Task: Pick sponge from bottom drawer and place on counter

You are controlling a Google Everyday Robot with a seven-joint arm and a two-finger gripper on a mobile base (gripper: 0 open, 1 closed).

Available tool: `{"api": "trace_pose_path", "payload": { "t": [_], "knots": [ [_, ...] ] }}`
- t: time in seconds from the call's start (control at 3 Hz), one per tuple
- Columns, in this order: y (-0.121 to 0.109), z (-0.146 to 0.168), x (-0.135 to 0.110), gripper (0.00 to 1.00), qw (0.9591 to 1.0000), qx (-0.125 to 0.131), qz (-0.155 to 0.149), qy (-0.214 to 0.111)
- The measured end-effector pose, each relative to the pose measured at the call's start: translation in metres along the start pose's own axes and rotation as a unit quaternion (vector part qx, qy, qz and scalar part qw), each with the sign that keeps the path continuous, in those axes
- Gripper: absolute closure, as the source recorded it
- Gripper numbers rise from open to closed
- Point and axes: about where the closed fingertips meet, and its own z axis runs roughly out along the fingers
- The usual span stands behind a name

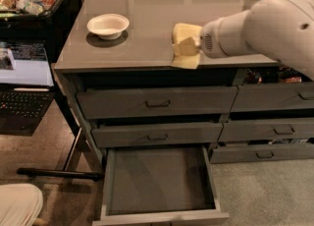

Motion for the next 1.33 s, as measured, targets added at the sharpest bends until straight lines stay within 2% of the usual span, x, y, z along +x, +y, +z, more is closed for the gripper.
{"api": "trace_pose_path", "payload": {
  "t": [0.67, 1.0, 1.33],
  "knots": [
    [0.000, 0.004, -0.003, 1.00, 1.0000, 0.004, 0.003, -0.009],
    [-0.006, 0.025, -0.020, 1.00, 0.9998, 0.010, -0.009, -0.015],
    [-0.013, 0.056, -0.040, 0.81, 0.9994, 0.022, -0.024, -0.013]
  ]
}}
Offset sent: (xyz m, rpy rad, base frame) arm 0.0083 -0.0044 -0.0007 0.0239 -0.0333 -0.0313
